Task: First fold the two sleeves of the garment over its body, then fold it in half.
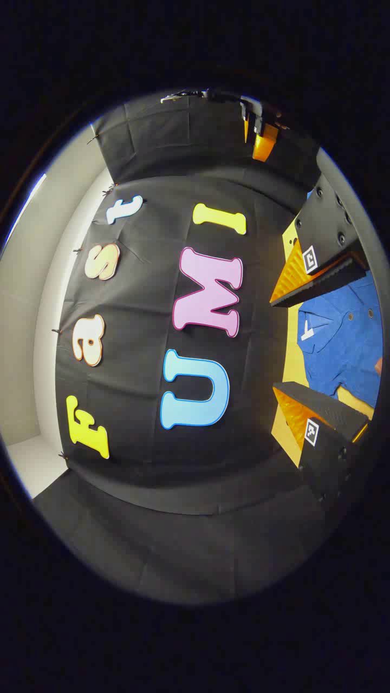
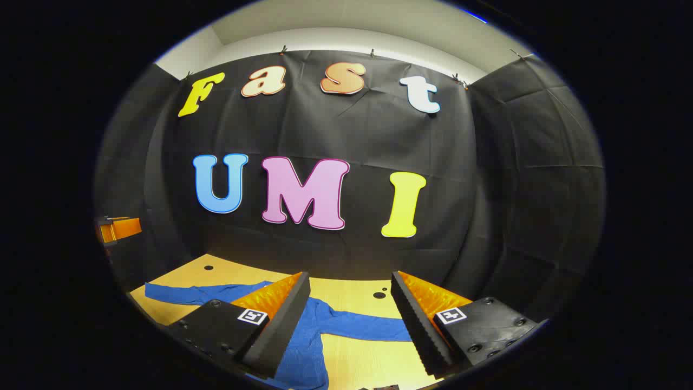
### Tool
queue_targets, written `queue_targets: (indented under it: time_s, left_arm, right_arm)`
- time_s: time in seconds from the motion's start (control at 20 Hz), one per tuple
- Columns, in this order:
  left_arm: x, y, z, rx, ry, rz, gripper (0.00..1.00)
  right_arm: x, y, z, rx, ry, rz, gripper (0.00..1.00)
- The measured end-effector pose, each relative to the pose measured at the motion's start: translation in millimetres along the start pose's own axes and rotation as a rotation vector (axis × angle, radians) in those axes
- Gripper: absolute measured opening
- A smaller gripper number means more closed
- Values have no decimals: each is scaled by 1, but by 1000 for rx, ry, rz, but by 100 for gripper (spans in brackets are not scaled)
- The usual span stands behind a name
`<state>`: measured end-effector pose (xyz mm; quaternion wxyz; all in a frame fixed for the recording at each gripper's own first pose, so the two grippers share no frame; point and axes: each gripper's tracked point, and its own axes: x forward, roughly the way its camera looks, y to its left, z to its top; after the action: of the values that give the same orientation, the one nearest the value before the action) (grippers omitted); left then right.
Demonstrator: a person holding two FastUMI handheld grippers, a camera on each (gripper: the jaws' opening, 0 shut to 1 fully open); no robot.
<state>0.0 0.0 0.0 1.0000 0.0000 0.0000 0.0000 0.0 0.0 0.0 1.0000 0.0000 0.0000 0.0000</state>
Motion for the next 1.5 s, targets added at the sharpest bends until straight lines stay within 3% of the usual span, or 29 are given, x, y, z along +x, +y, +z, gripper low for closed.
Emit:
queue_targets:
  time_s: [0.3, 0.95, 1.2, 1.5]
  left_arm:
    - [3, -2, 7, -28, -2, -4, 80]
    - [2, 2, 20, 10, -39, -1, 79]
    - [-1, 7, 19, 14, -48, -1, 79]
    - [-2, 7, 12, -3, -34, 15, 79]
  right_arm:
    - [11, -3, -4, 0, 14, -10, 96]
    - [22, -10, 12, 20, 8, -14, 96]
    - [38, -13, 2, -11, 71, 33, 96]
    - [70, -68, -44, 165, 282, 2, 96]
